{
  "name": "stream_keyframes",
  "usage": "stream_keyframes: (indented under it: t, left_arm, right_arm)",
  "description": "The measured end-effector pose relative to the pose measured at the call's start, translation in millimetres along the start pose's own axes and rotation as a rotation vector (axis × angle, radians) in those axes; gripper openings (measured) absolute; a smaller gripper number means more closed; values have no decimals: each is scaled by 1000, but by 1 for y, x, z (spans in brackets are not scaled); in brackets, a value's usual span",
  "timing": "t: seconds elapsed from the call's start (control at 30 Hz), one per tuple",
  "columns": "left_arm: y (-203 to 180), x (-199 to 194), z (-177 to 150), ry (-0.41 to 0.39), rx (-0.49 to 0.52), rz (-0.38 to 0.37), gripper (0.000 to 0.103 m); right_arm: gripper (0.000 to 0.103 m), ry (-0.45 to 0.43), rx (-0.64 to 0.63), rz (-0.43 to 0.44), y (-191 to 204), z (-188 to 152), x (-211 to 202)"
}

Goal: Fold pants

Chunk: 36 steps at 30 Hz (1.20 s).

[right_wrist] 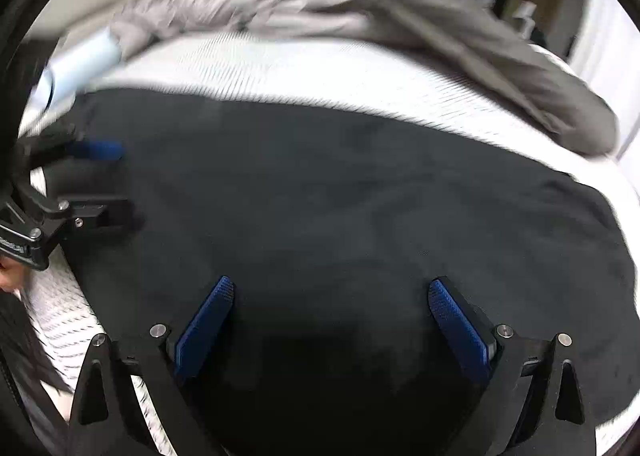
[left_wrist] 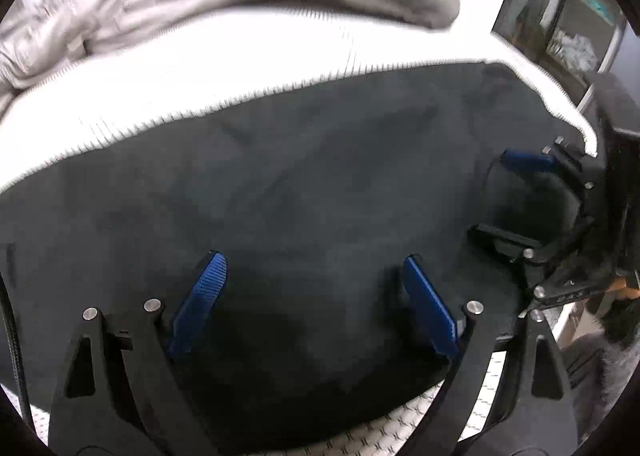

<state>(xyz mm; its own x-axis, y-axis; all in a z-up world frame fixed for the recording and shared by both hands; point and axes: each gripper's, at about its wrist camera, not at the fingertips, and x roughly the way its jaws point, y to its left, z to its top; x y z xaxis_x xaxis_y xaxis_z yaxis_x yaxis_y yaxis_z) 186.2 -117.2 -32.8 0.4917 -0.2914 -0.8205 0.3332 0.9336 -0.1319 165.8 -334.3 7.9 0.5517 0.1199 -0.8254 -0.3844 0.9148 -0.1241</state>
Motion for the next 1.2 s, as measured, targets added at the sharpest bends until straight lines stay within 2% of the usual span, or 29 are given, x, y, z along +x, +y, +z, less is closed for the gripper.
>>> stream_keyframes:
  t: [0.07, 0.1, 0.2, 0.33, 0.37, 0.43, 0.5, 0.57, 0.63, 0.7, 0.8, 0.9, 0.97, 1.07, 1.1, 1.17, 1.2]
  left_arm:
    - [8, 2, -6, 5, 1, -7, 88]
    - [11, -1, -8, 0, 4, -11, 88]
    - [30, -11, -20, -9, -2, 38, 89]
    - [56, -20, -26, -15, -72, 25, 90]
    - [58, -20, -26, -12, -76, 32, 90]
    - [59, -19, -23, -4, -90, 53, 90]
    - [59, -22, -18, -14, -130, 64, 89]
    - [52, -32, -12, -46, -144, 11, 89]
    - [44, -37, -2, -70, -138, -3, 89]
    - [31, -32, 11, -62, -106, -16, 89]
    - [13, -14, 31, -20, -55, -14, 89]
    - [5, 12, 45, 36, -7, 6, 89]
    - [8, 23, 47, 67, -1, 18, 89]
    - [24, 26, 43, 66, -13, 4, 89]
    - [30, 24, 41, 64, -15, 2, 89]
    - [41, 19, 36, 58, -20, -5, 89]
    - [47, 15, 32, 54, -22, -7, 89]
  right_arm:
    - [99, -7, -26, 11, -6, -2, -1]
    - [99, -7, -25, -17, -16, -6, -7]
    - [101, 6, 1, -257, -65, -41, -25]
    - [102, 38, 315, -460, -178, -98, -53]
    - [102, 24, 368, -474, -195, -106, -57]
    - [102, 15, 445, -463, -219, -117, -60]
    - [102, 0, 462, -465, -221, -112, -64]
    - [102, -30, 437, -499, -203, -102, -82]
    - [102, -103, 378, -439, -176, -88, -103]
    - [102, -137, 349, -352, -154, -77, -107]
    - [102, -96, 267, -181, -117, -47, -79]
    - [102, -15, 78, -176, -64, -17, -38]
    - [101, 39, 18, -181, -42, -12, -20]
    - [101, 56, 54, -121, -61, -20, -20]
    - [102, 54, 71, -142, -71, -16, -18]
    - [103, 56, 154, -279, -116, -34, -30]
    - [102, 64, 195, -313, -132, -40, -33]
